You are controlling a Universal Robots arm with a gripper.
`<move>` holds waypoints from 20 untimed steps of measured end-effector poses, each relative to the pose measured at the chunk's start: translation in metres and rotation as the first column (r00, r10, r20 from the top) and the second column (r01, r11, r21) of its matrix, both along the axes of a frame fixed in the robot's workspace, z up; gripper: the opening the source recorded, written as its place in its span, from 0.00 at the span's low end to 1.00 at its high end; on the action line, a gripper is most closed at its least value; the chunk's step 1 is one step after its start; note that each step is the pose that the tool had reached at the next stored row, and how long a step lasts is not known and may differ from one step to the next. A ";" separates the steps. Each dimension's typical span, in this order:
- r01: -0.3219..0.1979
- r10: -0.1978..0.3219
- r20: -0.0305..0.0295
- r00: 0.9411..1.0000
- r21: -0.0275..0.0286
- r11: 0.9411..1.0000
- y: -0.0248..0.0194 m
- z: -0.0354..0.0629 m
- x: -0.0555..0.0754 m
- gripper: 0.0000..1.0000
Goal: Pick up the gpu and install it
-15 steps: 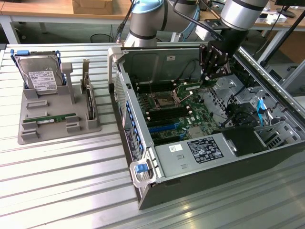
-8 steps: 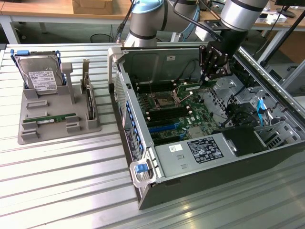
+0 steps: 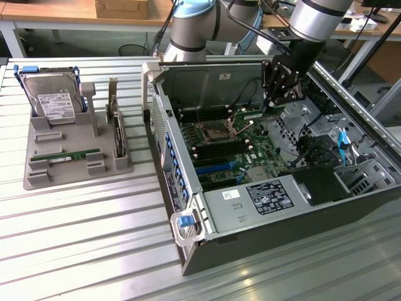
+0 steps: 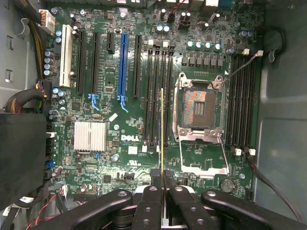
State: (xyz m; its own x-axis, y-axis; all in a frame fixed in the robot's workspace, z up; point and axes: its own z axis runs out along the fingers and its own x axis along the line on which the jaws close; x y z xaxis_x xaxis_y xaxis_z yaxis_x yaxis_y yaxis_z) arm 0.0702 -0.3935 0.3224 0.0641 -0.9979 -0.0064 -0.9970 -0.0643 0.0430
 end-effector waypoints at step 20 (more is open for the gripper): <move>0.000 0.000 0.000 1.000 0.000 1.000 0.0000 -0.0056 0.000 0.13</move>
